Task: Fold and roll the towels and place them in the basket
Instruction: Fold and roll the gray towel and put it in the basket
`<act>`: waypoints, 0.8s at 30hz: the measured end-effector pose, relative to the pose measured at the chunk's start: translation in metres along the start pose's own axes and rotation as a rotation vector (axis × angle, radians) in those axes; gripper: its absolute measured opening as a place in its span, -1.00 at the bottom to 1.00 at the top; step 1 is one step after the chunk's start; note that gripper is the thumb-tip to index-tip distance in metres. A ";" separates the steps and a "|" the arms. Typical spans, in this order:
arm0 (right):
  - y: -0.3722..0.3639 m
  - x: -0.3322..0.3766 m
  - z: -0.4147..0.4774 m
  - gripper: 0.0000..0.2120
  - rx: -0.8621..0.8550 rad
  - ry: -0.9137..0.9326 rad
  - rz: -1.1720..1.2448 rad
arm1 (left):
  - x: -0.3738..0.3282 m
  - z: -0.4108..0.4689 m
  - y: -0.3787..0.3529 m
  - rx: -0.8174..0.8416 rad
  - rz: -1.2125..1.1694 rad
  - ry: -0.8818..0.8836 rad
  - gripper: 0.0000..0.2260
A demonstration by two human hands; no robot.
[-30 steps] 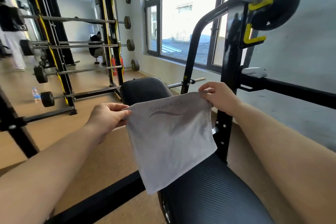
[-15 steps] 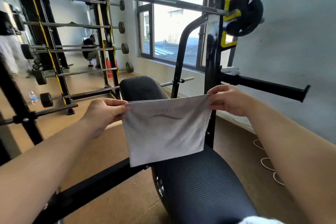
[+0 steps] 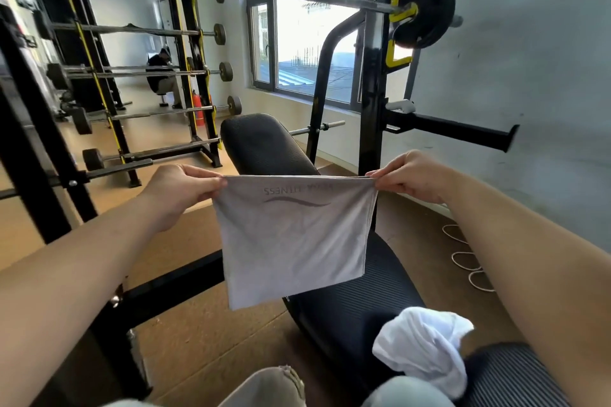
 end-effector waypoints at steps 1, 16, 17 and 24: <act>-0.001 -0.002 -0.004 -0.90 -0.021 0.002 -0.060 | 0.000 -0.005 0.003 0.009 0.005 0.004 -0.92; -0.027 -0.006 -0.035 -0.88 -0.187 0.158 -0.172 | 0.007 -0.041 0.028 0.066 0.058 0.090 -0.88; -0.029 -0.006 -0.035 -0.87 -0.192 0.162 -0.169 | 0.009 -0.042 0.032 0.065 0.089 0.098 -0.87; -0.035 -0.011 -0.037 -0.94 -0.202 0.157 -0.093 | 0.014 -0.047 0.041 0.010 0.100 0.054 -0.89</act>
Point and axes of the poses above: each hand's wrist, its own z-axis towards the middle knuckle, its own y-axis out of the back of the hand, x = y × z, the point moved 4 cm from there along z, towards the middle knuckle, and after that the axes turned 3 degrees about -y, right-handed, at the moved point
